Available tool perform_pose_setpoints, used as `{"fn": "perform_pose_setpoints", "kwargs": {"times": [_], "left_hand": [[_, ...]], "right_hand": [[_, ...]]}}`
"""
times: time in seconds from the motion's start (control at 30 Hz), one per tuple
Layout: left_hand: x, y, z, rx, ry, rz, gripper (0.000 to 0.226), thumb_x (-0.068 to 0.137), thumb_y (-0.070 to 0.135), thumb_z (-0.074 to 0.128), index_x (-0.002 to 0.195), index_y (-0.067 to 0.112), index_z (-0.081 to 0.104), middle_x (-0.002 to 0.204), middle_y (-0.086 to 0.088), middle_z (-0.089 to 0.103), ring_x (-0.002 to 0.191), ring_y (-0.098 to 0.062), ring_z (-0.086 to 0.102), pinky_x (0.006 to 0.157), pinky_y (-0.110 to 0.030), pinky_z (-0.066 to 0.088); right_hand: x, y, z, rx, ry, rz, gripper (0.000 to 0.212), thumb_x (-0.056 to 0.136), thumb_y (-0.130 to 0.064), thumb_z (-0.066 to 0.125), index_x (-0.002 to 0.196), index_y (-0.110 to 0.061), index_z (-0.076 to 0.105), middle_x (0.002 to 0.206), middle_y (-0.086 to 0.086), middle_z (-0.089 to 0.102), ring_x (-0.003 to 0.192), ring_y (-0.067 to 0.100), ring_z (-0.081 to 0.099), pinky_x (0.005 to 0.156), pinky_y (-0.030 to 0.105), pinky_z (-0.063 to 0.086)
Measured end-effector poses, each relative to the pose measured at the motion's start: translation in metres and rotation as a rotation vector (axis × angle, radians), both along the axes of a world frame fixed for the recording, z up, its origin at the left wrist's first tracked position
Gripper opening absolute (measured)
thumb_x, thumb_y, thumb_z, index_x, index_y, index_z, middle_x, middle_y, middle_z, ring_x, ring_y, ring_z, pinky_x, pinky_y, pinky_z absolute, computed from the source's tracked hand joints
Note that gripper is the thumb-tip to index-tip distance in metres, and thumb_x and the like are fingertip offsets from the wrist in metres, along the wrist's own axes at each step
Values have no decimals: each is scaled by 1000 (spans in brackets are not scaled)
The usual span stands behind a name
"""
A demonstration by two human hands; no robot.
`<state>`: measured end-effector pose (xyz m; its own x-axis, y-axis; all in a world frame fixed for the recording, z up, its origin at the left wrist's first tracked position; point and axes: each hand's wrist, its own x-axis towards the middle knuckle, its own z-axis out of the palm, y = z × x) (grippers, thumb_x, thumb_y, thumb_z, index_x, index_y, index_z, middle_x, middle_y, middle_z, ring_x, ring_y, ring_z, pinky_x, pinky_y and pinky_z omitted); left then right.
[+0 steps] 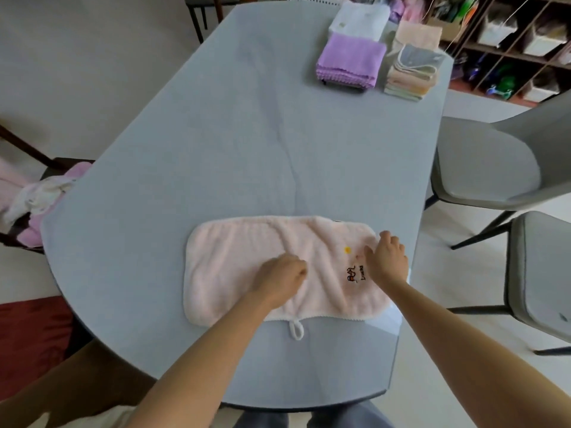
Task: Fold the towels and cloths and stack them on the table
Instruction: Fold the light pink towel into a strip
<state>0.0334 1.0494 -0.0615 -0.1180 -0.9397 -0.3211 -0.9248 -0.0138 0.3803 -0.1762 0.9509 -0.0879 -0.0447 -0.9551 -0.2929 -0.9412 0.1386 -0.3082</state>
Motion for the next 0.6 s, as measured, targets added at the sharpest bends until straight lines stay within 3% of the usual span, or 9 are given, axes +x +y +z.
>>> {"fn": "perform_pose_setpoints", "kwargs": {"times": [0.1,0.23,0.33,0.47,0.6], "left_hand": [[-51,-3,3,26,77,-62,22,97,29,45,108,21,62,110,2,61,105,-20,54,80,-33,45],[-92,-21,-3,79,139,20,17,94,29,51,103,19,61,104,1,63,96,-23,60,78,-34,48],[-121,-33,-6,126,76,18,27,89,38,58,107,17,56,109,-1,62,98,-25,60,75,-33,45],[-165,-35,-16,123,-189,-51,64,78,54,67,120,13,43,114,-4,58,99,-24,62,66,-31,38],[-194,-25,-24,118,-201,57,53,83,41,65,120,13,39,111,-4,62,96,-25,65,63,-31,37]], "right_hand": [[-8,-12,-2,42,-108,-43,37,97,-21,47,129,-4,42,129,14,46,121,31,42,88,40,40],[-2,-54,-5,30,-165,210,39,94,-21,54,130,-7,46,131,10,45,121,28,43,89,37,42],[5,-85,-6,69,-109,424,32,90,-19,57,119,-10,50,118,9,53,109,28,51,79,35,44],[-15,-97,-19,60,-123,445,15,87,-12,54,101,-7,54,105,10,58,94,29,55,71,33,41],[-49,-86,-31,81,-194,348,9,85,-6,49,91,-12,48,90,8,56,84,31,53,65,32,36]]}}
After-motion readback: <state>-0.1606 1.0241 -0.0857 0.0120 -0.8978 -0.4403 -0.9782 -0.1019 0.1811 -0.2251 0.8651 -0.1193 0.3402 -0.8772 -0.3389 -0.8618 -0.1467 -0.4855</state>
